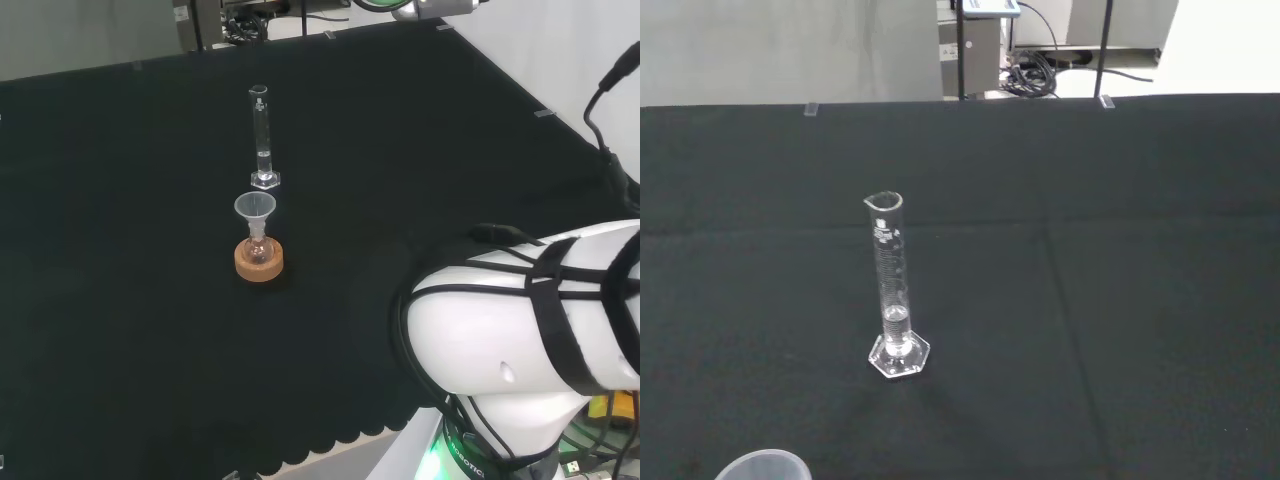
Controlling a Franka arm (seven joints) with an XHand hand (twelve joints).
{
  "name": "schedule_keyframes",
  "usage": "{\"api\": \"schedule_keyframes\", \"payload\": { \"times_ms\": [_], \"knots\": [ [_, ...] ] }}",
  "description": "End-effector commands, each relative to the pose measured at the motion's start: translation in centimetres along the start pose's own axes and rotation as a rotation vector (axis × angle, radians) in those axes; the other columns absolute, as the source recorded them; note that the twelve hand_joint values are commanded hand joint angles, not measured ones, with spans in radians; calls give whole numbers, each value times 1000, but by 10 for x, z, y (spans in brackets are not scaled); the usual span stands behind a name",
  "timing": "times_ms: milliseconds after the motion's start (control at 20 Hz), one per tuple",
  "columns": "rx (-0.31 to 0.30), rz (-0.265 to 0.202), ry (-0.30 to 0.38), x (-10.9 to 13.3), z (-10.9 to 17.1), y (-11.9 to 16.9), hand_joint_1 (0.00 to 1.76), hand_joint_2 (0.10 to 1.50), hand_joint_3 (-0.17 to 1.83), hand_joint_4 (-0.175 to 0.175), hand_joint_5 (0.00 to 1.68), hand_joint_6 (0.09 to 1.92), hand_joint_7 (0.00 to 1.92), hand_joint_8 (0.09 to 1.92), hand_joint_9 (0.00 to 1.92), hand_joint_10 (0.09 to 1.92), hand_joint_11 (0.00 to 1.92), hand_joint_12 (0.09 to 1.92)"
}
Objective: Pick up the graduated cylinder.
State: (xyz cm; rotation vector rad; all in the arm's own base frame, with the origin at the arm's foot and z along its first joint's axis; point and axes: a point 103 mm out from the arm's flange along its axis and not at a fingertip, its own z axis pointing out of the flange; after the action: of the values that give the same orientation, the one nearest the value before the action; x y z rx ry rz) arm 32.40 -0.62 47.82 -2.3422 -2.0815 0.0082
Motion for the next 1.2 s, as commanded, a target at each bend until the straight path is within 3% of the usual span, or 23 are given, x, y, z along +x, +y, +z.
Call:
{"api": "schedule_keyframes", "payload": {
  "times_ms": [50,300,800,1000,1200],
  "knots": [
    [12,44,15,-19,26,22,218,1344,1,-29,190,87,0,478,479,87,102,1366],
    [-5,19,49,-31,48,54,255,1325,-8,-36,204,87,24,498,504,87,109,1372],
    [-28,-48,188,-59,126,160,357,1259,-45,-46,245,87,79,563,533,107,113,1383],
    [6,-90,239,-59,159,189,373,1248,-83,-46,267,87,67,602,357,520,108,1390],
    [34,-120,255,-53,192,208,385,1240,-108,-41,266,87,46,607,263,681,93,1399]
  ]
}}
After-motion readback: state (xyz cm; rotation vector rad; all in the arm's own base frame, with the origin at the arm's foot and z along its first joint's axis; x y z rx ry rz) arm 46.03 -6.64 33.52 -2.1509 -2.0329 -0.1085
